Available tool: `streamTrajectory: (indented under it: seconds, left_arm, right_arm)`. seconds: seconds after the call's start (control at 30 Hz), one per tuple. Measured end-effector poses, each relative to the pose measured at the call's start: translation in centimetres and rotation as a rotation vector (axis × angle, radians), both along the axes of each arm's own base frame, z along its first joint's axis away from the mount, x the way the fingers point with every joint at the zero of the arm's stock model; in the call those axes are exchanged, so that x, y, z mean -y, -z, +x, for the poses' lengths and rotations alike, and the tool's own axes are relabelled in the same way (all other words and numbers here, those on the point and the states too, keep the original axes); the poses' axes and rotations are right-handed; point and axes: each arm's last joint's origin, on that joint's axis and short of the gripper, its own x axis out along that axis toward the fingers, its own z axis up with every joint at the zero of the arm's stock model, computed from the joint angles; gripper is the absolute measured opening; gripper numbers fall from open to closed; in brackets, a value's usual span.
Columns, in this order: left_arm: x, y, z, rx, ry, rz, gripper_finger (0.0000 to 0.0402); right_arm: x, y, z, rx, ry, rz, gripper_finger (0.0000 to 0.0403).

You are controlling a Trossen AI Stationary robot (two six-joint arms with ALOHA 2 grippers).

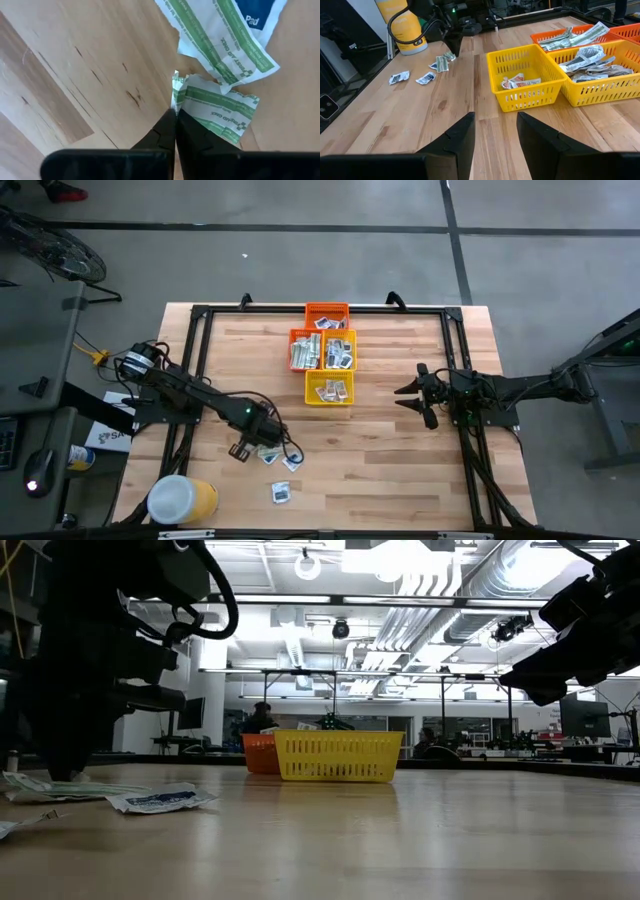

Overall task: Pick & Place First Aid Supplies
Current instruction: Put the bandage into the bottom orange bin

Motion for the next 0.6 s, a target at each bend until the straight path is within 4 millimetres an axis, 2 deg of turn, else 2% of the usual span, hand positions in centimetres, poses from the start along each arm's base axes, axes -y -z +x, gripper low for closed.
streamTrajectory:
  seconds: [0.3,0.47,0.6]
  left_arm:
    - [0.2,-0.7,0.5,0.0,-0.135,-0.011,0.0001]
    - [0.3,-2.3,1.3,0.004,-0.225,0.005,0.0001]
    - [-0.7,-4.5,2.5,0.008,-0.321,0.017,0.0]
  right_arm:
    - [0.0,0.0,0.0,0.0,0.0,0.0,0.0139]
    - [0.0,0.0,0.0,0.0,0.0,0.0,0.0139]
    - [0.0,0.0,0.0,0.0,0.0,0.0,0.0139]
